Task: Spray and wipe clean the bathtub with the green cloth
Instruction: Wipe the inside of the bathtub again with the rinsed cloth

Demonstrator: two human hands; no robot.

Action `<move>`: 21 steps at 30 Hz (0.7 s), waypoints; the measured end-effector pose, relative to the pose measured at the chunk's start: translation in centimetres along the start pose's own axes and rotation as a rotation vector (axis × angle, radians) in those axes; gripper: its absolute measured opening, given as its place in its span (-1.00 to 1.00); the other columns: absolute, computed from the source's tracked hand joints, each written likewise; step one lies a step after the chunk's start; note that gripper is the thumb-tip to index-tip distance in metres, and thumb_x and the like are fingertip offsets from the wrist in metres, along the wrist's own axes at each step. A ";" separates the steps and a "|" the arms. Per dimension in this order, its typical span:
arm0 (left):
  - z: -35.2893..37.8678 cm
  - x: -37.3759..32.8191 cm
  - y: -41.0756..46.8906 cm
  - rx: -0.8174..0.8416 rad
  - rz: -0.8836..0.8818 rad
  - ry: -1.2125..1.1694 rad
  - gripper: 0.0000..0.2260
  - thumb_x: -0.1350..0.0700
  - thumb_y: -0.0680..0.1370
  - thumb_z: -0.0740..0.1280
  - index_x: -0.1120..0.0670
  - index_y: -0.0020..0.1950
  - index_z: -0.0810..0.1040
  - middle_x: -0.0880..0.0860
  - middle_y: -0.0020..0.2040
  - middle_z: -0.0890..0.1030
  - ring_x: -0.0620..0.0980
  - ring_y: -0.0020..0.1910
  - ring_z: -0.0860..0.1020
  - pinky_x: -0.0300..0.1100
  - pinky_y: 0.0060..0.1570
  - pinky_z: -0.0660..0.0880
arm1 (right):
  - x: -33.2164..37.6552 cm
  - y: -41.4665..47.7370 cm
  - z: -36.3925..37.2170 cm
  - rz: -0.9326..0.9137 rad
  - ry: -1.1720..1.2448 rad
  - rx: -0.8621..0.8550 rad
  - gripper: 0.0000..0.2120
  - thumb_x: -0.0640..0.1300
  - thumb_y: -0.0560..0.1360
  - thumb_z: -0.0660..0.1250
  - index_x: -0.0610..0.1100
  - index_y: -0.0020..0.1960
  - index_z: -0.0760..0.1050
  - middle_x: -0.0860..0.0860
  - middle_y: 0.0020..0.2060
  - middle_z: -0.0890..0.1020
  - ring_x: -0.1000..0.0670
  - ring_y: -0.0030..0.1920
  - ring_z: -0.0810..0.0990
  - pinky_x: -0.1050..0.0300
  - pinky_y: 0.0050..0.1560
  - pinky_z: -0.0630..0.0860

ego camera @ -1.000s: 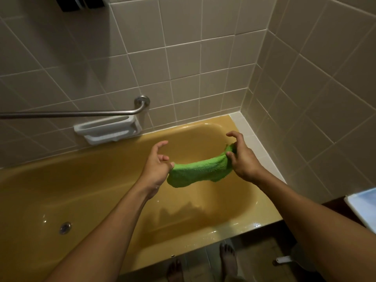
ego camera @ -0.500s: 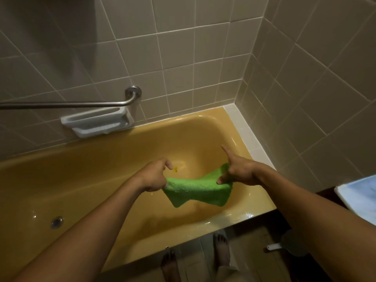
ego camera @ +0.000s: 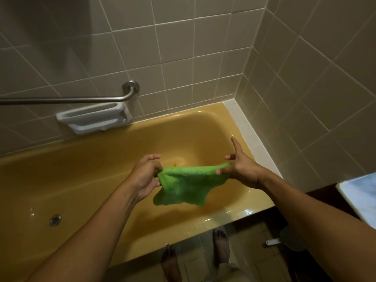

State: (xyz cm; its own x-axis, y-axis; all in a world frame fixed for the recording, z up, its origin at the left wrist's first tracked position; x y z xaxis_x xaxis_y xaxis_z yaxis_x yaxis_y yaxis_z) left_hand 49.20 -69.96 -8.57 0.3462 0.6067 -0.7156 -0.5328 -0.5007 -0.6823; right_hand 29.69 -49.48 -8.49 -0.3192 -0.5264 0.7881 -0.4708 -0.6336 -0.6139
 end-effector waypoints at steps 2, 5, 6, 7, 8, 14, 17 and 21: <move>0.3 -1.1 -0.5 0.004 -0.034 -0.113 -0.54 0.52 0.52 0.12 0.14 0.32 0.43 0.21 0.05 0.40 0.19 -0.02 0.49 0.08 -0.10 0.56 | -0.2 0.0 0.2 -0.010 -0.098 -0.002 0.38 -0.40 0.26 0.64 0.28 0.62 -0.24 -0.16 0.49 0.26 -0.28 0.39 0.41 -0.24 0.26 0.57; 0.7 -2.6 -1.2 -0.024 -0.066 -0.272 -0.47 0.58 0.51 0.03 0.14 0.33 0.40 0.22 0.03 0.39 0.19 -0.06 0.49 0.12 -0.08 0.55 | 0.1 -0.1 0.6 -0.040 -0.382 0.024 0.43 -0.28 0.15 0.73 0.31 0.62 -0.19 -0.16 0.59 0.08 -0.27 0.53 0.22 -0.26 0.45 0.40; 0.8 -3.0 -1.3 -0.040 -0.084 -0.314 -0.46 0.60 0.51 0.00 0.14 0.34 0.38 0.23 0.01 0.39 0.20 -0.06 0.49 0.16 -0.01 0.54 | 0.5 -0.3 1.0 -0.069 -0.516 0.041 0.40 -0.25 0.15 0.73 0.29 0.62 -0.13 -0.12 0.57 0.05 -0.24 0.52 0.23 -0.19 0.46 0.39; 1.0 -3.3 -1.4 -0.057 -0.105 -0.344 -0.45 0.60 0.52 -0.02 0.13 0.35 0.38 0.24 0.01 0.39 0.22 -0.06 0.49 0.18 0.06 0.52 | 1.1 -0.6 1.4 -0.108 -0.659 0.057 0.32 -0.25 0.17 0.72 0.24 0.62 -0.05 -0.08 0.54 0.03 -0.20 0.47 0.28 -0.08 0.46 0.41; 1.2 -3.7 -1.4 -0.066 -0.121 -0.361 -0.43 0.60 0.52 -0.03 0.12 0.35 0.38 0.26 0.01 0.39 0.23 -0.06 0.49 0.20 0.12 0.49 | 1.7 -0.9 2.0 -0.155 -0.792 0.069 0.19 -0.28 0.22 0.69 0.18 0.59 0.05 -0.05 0.51 0.00 -0.15 0.40 0.34 0.02 0.41 0.45; 2.5 -5.8 -2.0 -0.019 -0.065 -0.135 -0.47 0.58 0.44 0.04 0.12 0.23 0.46 0.16 0.07 0.35 0.07 -0.06 0.37 -0.06 -0.18 0.47 | 5.6 -1.0 2.6 -0.257 -0.897 -0.071 -0.49 -0.41 0.44 0.40 0.01 0.24 0.37 -0.09 0.41 0.20 -0.12 0.23 0.46 0.05 0.21 0.57; 2.1 -6.9 -1.5 -0.014 -0.052 -0.023 -0.46 0.59 0.39 0.11 0.08 0.17 0.50 0.16 0.20 0.35 0.14 0.19 0.38 0.08 0.15 0.55 | 6.5 -0.4 1.1 -0.224 -0.601 -0.189 -0.58 -0.36 0.50 0.39 0.01 0.21 0.36 -0.08 0.24 0.41 -0.13 0.14 0.53 -0.02 0.04 0.63; 2.0 -8.4 -1.2 -0.050 -0.052 -0.025 -0.47 0.62 0.46 0.08 0.04 0.10 0.49 0.18 0.13 0.37 0.15 0.19 0.40 0.07 0.02 0.55 | 5.8 0.2 -0.8 -0.186 -0.189 -0.286 -0.55 -0.36 0.54 0.36 0.02 0.27 0.32 -0.08 0.10 0.46 -0.08 0.00 0.54 -0.03 -0.02 0.60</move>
State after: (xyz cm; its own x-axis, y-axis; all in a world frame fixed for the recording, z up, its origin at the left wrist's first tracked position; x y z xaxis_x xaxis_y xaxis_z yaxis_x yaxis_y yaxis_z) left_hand 45.41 -73.25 -1.39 0.3526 0.6477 -0.6754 -0.4749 -0.4980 -0.7255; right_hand 27.12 -52.24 -3.95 -0.0623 -0.5297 0.8459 -0.7253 -0.5582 -0.4029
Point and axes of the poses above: each hand's wrist, its own y-axis towards the middle knuckle, its own z-axis out of the palm, x = y × z, the point moved 5 cm from there along y, towards the middle knuckle
